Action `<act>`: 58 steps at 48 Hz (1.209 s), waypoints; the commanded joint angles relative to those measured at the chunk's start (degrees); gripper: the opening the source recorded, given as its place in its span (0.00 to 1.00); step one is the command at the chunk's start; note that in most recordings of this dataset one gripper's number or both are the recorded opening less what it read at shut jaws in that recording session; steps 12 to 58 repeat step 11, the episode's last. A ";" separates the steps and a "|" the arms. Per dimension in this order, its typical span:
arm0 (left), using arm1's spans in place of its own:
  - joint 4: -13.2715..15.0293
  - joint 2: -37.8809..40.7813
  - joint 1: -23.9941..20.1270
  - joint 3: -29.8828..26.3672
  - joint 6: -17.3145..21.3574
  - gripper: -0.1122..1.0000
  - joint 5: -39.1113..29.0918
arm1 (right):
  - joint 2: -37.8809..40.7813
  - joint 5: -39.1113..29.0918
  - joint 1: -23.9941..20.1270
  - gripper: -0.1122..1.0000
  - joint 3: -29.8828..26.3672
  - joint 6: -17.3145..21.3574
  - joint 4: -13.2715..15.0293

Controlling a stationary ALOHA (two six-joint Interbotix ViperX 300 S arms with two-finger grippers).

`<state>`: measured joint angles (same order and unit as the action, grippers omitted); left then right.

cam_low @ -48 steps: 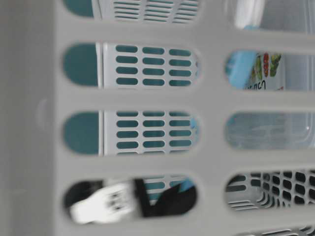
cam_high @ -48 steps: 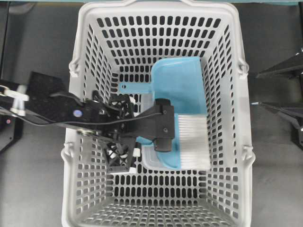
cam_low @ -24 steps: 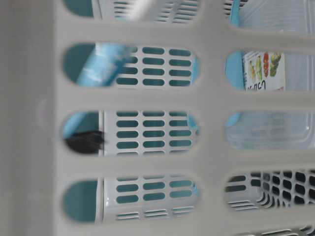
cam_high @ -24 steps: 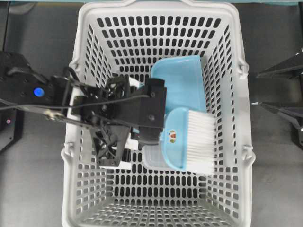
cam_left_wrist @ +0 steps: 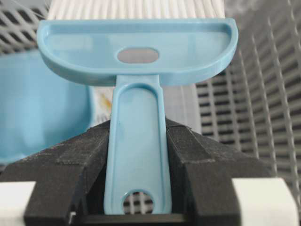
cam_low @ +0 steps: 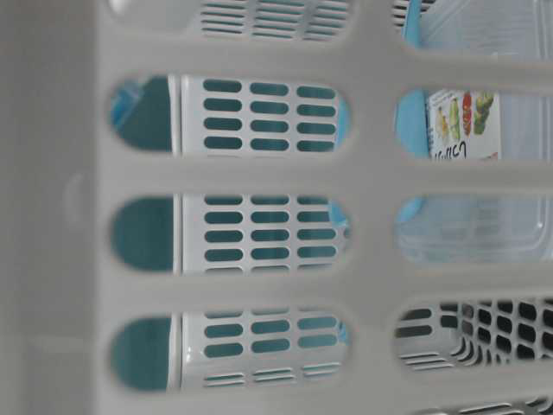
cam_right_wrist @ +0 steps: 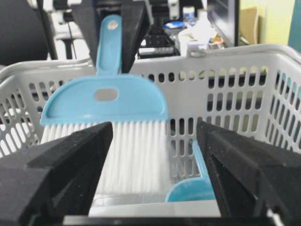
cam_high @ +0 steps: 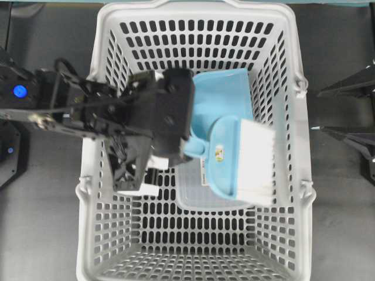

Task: Pick up the hand brush from the shopping basket with the left arm.
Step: 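Lift the hand brush upward out of the basket with the left gripper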

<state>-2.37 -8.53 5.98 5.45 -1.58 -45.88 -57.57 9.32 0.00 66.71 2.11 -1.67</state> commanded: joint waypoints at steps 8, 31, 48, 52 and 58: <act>-0.18 -5.54 -0.35 4.66 -0.09 0.34 7.91 | 0.26 0.26 -0.09 0.73 -0.53 0.18 -0.18; -0.18 -6.24 -0.35 5.45 -0.35 0.34 8.09 | 0.26 0.26 -0.09 0.73 -0.53 0.35 -0.18; -0.18 -6.24 -0.35 5.45 -0.35 0.34 8.09 | 0.26 0.26 -0.09 0.73 -0.53 0.35 -0.18; -0.18 -6.24 -0.35 5.45 -0.35 0.34 8.09 | 0.26 0.26 -0.09 0.73 -0.53 0.35 -0.18; -0.18 -6.24 -0.35 5.45 -0.35 0.34 8.09 | 0.26 0.26 -0.09 0.73 -0.53 0.35 -0.18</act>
